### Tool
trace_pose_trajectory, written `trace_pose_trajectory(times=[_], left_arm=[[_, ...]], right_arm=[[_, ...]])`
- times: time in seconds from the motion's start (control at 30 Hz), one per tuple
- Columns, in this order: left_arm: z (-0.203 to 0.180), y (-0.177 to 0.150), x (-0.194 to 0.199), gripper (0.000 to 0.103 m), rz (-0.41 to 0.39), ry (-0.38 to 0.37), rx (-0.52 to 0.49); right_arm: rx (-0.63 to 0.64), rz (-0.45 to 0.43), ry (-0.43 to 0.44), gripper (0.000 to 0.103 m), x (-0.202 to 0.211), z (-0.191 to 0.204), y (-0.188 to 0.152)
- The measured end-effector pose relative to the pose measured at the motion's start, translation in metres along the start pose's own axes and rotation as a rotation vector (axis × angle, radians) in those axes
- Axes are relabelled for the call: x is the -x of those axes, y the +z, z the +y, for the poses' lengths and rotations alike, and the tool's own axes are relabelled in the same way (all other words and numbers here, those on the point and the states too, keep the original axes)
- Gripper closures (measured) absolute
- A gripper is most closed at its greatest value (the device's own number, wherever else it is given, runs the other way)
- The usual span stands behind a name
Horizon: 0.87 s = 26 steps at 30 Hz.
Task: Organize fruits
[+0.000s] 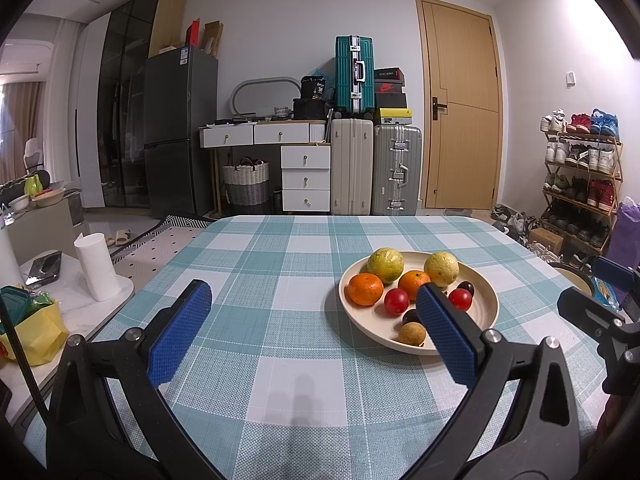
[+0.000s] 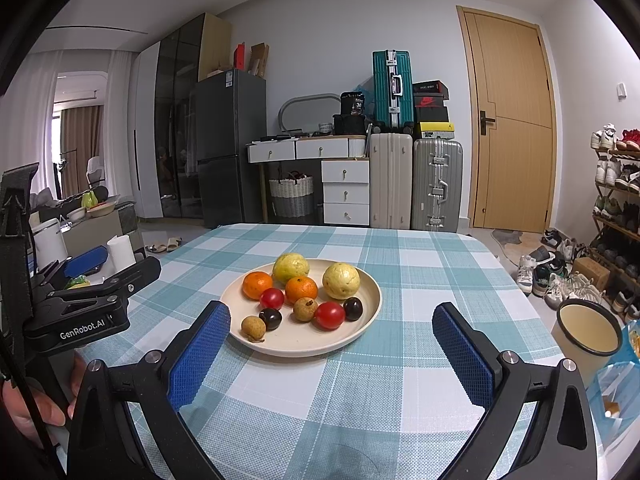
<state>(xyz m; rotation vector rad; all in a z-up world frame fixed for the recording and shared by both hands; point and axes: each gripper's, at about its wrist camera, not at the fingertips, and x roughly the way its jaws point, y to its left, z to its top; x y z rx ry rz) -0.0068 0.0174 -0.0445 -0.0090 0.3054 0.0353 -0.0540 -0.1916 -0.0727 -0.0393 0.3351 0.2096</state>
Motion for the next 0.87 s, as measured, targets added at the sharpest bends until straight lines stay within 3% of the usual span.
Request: trace_pose_trajectory(times=[0.87], left_arm=[[0.0009, 0.0002, -0.0018, 0.001, 0.009, -0.013, 0.002]], right_arm=[[-0.012, 0.010, 0.004, 0.000, -0.0014, -0.0020, -0.0032]])
